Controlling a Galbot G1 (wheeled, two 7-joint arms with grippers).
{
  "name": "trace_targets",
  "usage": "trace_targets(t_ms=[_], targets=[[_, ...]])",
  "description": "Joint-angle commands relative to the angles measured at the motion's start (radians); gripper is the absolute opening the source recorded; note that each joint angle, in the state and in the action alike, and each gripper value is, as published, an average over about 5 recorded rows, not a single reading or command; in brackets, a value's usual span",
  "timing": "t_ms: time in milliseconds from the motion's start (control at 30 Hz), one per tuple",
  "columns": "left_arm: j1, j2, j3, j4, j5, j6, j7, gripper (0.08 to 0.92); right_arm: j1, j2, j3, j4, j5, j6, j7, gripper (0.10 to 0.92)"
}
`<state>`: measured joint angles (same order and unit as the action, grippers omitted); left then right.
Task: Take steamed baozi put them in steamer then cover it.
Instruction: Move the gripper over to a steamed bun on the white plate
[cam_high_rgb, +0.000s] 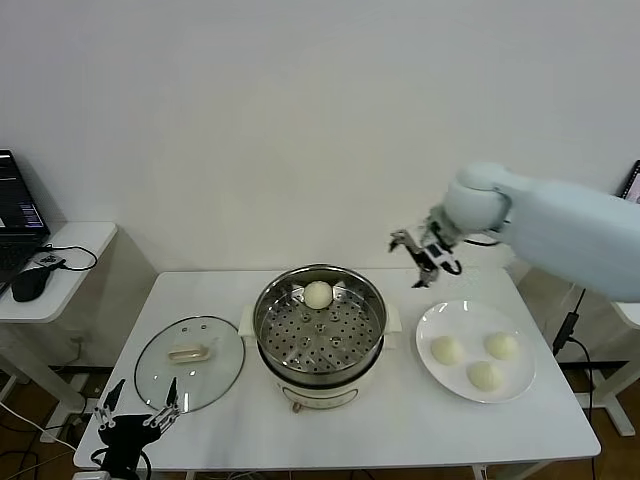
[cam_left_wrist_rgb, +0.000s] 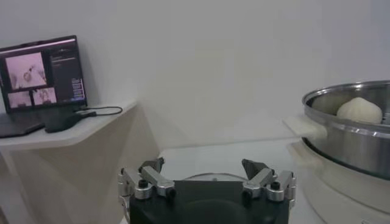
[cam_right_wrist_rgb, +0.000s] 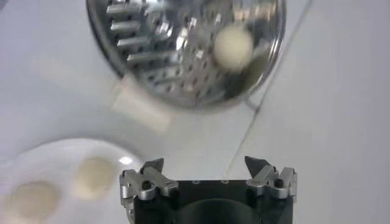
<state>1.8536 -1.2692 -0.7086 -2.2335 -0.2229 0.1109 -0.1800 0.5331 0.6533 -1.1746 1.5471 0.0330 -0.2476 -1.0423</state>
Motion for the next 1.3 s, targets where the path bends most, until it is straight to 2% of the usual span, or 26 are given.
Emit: trace_targets(t_ms=[33, 700, 967, 1300], targets=[[-0.002, 0.002, -0.003, 0.003, -0.001, 0.001, 0.001, 0.823, -0.118, -0.154, 0.052, 0.037, -0.04, -0.086, -0.02, 0.823], [0.004, -0.001, -0.011, 0.019, 0.003, 0.009, 0.003, 0.823, -0.582, -0.075, 0.322, -0.133, -0.19, -0.061, 0.006, 0.823], [0.006, -0.003, -0.014, 0.019, 0.003, 0.009, 0.004, 0.823, -0.626, -0.01, 0.366, -0.196, -0.199, -0.038, 0.03, 0.814], [-0.001, -0.006, -0.012, 0.03, 0.003, 0.01, 0.004, 0.823, -0.642, 0.039, 0.383, -0.245, -0.213, -0.033, 0.047, 0.765]])
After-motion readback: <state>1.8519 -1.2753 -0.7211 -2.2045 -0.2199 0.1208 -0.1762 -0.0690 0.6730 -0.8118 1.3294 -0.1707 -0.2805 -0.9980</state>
